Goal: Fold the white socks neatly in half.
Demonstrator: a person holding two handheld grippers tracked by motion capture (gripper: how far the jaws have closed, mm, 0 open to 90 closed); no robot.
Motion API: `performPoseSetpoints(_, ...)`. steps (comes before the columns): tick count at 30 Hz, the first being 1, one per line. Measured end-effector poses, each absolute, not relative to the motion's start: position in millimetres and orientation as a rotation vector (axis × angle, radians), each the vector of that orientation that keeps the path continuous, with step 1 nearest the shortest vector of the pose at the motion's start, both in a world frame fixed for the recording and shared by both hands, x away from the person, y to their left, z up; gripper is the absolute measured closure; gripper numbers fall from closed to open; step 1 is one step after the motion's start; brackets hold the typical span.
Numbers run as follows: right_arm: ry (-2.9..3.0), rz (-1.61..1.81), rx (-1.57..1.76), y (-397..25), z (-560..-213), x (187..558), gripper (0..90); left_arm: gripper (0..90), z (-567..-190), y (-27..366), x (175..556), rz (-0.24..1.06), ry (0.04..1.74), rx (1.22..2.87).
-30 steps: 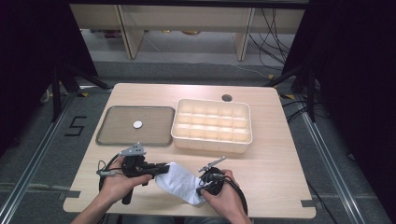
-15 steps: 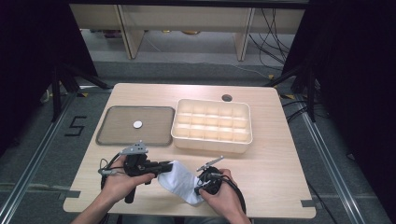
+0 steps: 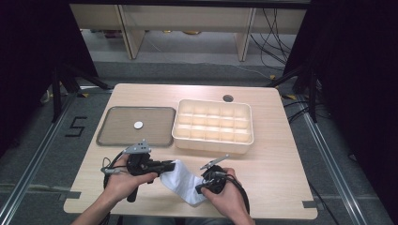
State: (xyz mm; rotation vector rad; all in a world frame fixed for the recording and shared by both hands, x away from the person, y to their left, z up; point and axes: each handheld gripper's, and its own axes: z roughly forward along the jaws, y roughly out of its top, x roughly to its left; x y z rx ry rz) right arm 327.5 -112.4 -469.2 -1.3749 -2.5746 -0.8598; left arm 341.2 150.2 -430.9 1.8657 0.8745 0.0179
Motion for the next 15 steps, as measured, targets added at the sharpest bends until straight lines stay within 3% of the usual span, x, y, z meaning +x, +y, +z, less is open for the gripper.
performPoseSetpoints(6,-2.623,-0.934,-1.524,-159.2,-448.9,337.6,90.0,84.5,-430.5,151.8,343.2,0.016,0.881,1.874)
performPoseSetpoints(15,-2.592,-0.783,-1.748,-196.8,-462.6,338.5,90.0,84.4,-430.2,150.8,343.8,0.003,0.876,1.869)
